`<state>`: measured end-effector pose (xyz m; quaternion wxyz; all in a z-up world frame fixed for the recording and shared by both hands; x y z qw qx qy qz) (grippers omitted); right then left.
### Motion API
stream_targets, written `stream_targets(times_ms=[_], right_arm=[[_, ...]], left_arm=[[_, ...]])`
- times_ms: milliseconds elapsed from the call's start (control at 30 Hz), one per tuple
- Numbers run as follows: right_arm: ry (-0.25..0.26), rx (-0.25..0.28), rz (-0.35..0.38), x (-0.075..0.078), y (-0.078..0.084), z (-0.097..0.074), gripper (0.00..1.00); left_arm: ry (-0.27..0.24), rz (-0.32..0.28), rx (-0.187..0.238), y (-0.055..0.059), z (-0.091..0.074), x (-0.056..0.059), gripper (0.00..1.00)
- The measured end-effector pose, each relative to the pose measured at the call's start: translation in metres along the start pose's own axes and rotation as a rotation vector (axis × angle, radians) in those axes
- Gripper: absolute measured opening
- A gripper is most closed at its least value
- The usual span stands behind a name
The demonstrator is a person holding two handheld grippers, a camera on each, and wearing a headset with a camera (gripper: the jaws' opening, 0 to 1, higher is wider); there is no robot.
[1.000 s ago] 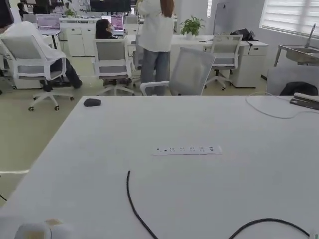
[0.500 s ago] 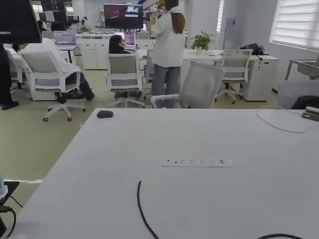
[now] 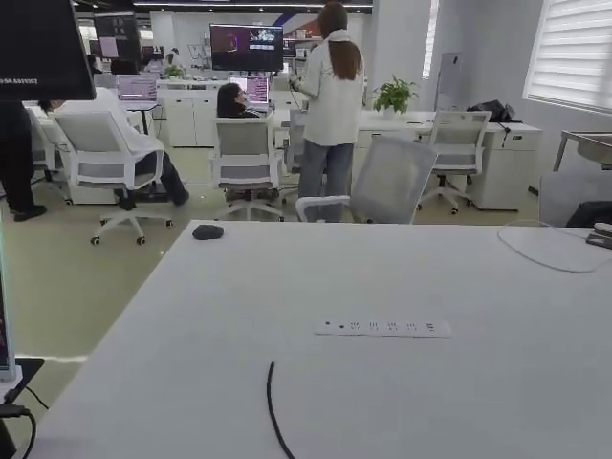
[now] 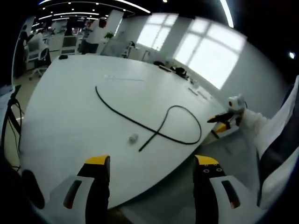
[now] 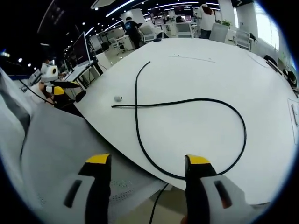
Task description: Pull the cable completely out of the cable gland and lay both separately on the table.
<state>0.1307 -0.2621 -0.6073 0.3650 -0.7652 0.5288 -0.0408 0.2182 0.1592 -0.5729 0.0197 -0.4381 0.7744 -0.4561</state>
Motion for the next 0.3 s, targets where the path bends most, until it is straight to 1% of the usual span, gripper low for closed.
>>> stream_targets(times_ms=[33, 133, 300], right_arm=[[0.006, -0.003, 0.000, 0.0009, 0.0009, 0.0002, 0.66], [0.002, 0.000, 0.010, 0.0017, 0.0020, 0.0010, 0.66], [-0.007, -0.022, 0.003, 0.0009, 0.0049, 0.0037, 0.66]], left_arm=[[0.000, 0.000, 0.002, -0.0006, 0.0006, -0.0007, 0.72], [0.009, 0.000, 0.001, -0.0012, 0.0021, 0.0025, 0.72], [0.019, -0.002, -0.019, 0.0044, 0.0052, 0.0034, 0.72]])
Point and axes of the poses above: the centre of the closed fingertips' face, and the gripper's own axes: z roughly forward along the fingers, x roughly to its right, y roughly out of its underside, the point moved 7 cm from there along -z, roughly backward along the fingers, and after that the axes turned 3 degrees about -y, right-handed, at the moved point
